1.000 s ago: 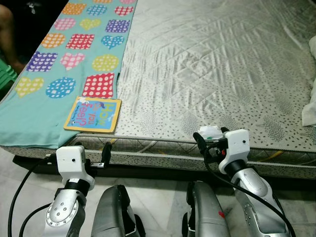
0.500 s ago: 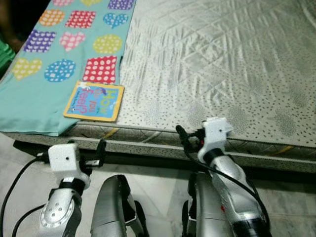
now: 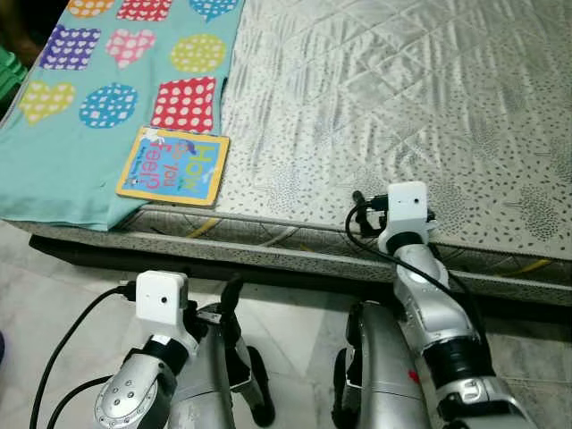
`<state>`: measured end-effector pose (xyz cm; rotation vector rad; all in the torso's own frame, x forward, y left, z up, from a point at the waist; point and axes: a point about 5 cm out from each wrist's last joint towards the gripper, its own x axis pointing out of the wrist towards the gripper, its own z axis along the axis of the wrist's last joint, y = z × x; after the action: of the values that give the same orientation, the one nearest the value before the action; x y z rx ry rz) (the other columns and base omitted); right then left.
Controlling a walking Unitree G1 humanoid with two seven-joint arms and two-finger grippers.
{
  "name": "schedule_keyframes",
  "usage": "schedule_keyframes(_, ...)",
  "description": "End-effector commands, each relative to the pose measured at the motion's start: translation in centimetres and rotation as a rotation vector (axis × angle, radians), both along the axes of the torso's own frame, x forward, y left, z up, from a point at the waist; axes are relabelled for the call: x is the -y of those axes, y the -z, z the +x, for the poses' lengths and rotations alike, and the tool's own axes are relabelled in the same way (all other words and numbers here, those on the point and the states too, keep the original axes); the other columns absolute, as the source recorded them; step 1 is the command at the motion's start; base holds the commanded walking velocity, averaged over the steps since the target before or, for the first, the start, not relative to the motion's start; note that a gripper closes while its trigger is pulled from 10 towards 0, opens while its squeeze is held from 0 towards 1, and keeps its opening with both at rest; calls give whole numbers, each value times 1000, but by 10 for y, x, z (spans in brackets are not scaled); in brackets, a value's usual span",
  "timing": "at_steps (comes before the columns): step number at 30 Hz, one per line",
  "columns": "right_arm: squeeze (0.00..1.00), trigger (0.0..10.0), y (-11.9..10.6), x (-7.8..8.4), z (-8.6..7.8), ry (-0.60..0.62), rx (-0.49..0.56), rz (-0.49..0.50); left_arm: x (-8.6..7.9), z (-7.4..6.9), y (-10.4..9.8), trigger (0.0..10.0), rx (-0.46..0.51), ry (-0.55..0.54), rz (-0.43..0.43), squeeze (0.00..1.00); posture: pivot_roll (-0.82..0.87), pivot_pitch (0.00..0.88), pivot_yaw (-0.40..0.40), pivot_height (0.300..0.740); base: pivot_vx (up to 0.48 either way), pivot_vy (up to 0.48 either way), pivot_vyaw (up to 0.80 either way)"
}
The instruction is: Clean up the room
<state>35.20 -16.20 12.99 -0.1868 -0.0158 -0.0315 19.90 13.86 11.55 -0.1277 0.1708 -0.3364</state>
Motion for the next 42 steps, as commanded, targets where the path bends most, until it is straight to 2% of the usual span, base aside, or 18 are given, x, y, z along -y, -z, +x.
schedule_keyframes(1,0,10000,6,9,-1,41,-18,-5,7,-8,2,10000,-18,80,20,0,-7,368,43,580,0,0,0)
schedule_keyframes(15,0,10000,12,32,-8,63,-45,-38,7,-6,2,10000,-29,100,31,0,-13,358,51,580,0,0,0)
schedule_keyframes(25,0,10000,15,43,-14,68,-76,-61,6,-4,3,10000,-29,98,35,0,-18,348,50,580,0,0,0)
schedule_keyframes(37,0,10000,33,36,-22,42,-198,-54,6,-4,3,10000,-34,101,37,0,-19,338,52,580,0,0,0)
schedule_keyframes(41,0,10000,33,31,-22,31,-205,-47,7,-3,3,10000,-34,101,37,0,-19,339,53,580,0,0,0)
schedule_keyframes(42,0,7922,33,31,-22,30,-206,-45,6,-3,3,10000,-34,100,37,0,-18,339,52,580,0,0,0)
